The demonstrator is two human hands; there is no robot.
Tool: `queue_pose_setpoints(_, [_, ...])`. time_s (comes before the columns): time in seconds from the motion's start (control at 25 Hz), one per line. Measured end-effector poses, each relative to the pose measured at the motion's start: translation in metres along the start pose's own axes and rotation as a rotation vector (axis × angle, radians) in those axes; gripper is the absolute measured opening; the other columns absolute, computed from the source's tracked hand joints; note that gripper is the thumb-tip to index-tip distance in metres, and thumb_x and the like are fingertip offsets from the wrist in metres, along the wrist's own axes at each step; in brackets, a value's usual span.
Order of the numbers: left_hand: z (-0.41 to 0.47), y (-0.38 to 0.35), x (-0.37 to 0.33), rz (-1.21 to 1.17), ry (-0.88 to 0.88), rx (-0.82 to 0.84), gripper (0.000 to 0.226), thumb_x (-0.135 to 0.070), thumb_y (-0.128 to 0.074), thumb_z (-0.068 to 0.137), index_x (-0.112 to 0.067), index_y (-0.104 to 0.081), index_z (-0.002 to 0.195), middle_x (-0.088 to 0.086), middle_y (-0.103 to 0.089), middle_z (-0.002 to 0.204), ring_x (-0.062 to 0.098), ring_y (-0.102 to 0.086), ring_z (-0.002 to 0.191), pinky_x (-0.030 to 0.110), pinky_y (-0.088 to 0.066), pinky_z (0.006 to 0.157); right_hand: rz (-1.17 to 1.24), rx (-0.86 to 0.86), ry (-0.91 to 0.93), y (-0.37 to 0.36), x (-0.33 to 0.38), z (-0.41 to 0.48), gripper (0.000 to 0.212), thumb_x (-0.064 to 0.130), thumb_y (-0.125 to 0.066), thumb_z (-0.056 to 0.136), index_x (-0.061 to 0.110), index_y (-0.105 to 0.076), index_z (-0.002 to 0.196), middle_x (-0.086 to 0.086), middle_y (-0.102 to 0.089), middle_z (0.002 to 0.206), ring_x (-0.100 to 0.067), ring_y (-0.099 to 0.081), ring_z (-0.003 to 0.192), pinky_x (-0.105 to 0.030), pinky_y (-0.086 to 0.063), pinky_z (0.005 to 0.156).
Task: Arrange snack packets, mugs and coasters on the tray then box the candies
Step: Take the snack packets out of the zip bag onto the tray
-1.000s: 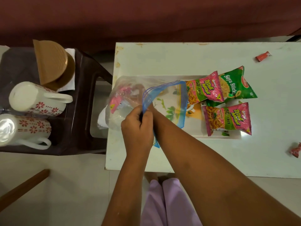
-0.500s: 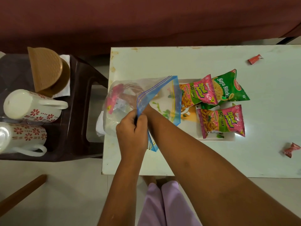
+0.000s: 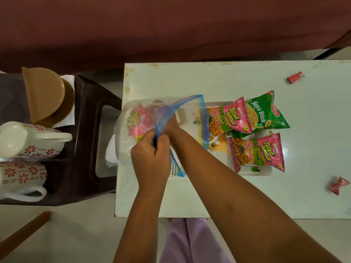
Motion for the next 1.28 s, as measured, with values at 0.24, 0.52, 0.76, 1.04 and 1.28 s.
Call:
queue_pose_setpoints(0.24, [0.021, 0.014, -0.006, 0.172, 0.063, -0.256, 0.023, -0.024, -0.049, 0.092, -0.009, -0.054, 0.075, -0.01, -0.046, 0.057, 0.006, -0.051, 0.052, 0.009, -0.037, 0.047, 0.45, -0.165, 0.139, 0.085, 0.039, -0.042, 0.022, 0.021, -0.048, 0.095, 0.02, -0.05, 0.073, 0.009, -0.056, 0.065, -0.008, -0.053, 0.064, -0.025, -0.05, 0.058])
queue_pose_setpoints(0.52, [0.032, -0.004, -0.001, 0.174, 0.067, -0.171, 0.036, -0.02, -0.049, 0.088, -0.019, -0.035, 0.054, -0.003, -0.037, 0.05, 0.015, -0.035, 0.047, 0.022, -0.031, 0.047, 0.947, -0.506, 0.085, 0.179, -0.059, -0.087, 0.012, 0.02, -0.046, 0.095, 0.021, -0.058, 0.095, -0.003, -0.064, 0.103, -0.024, -0.059, 0.104, -0.048, -0.05, 0.089])
queue_pose_setpoints(0.76, [0.027, -0.023, 0.006, 0.167, 0.073, -0.101, 0.039, -0.019, -0.05, 0.089, -0.022, -0.034, 0.054, -0.004, -0.037, 0.05, 0.013, -0.035, 0.045, 0.013, -0.031, 0.044, 0.826, -0.6, 0.082, 0.184, -0.085, -0.099, 0.009, 0.017, -0.047, 0.094, 0.018, -0.056, 0.093, 0.004, -0.071, 0.085, -0.011, -0.066, 0.082, -0.031, -0.057, 0.073])
queue_pose_setpoints(1.04, [0.036, -0.019, 0.012, 0.165, 0.064, -0.09, 0.038, -0.019, -0.048, 0.087, -0.021, -0.032, 0.053, -0.004, -0.032, 0.048, 0.013, -0.032, 0.044, 0.019, -0.027, 0.045, -0.199, -0.299, -0.234, 0.204, -0.077, -0.088, 0.008, 0.013, -0.057, 0.091, 0.017, -0.06, 0.086, -0.002, -0.063, 0.082, -0.021, -0.06, 0.077, -0.026, -0.052, 0.063])
queue_pose_setpoints(1.28, [0.026, -0.028, 0.016, 0.137, 0.051, -0.04, 0.038, -0.019, -0.05, 0.088, -0.022, -0.034, 0.054, -0.006, -0.035, 0.048, 0.008, -0.037, 0.043, 0.016, -0.028, 0.044, -1.017, -0.824, -0.126, 0.205, -0.034, -0.115, 0.022, 0.014, -0.055, 0.086, 0.012, -0.056, 0.108, -0.015, -0.056, 0.115, -0.036, -0.054, 0.104, -0.039, -0.042, 0.083])
Point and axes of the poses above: each hand's wrist, its own z-axis towards the middle knuckle, its own y-axis out of the back of the hand, x = y × z, the point moved 9 cm from there along z, towards the middle knuckle
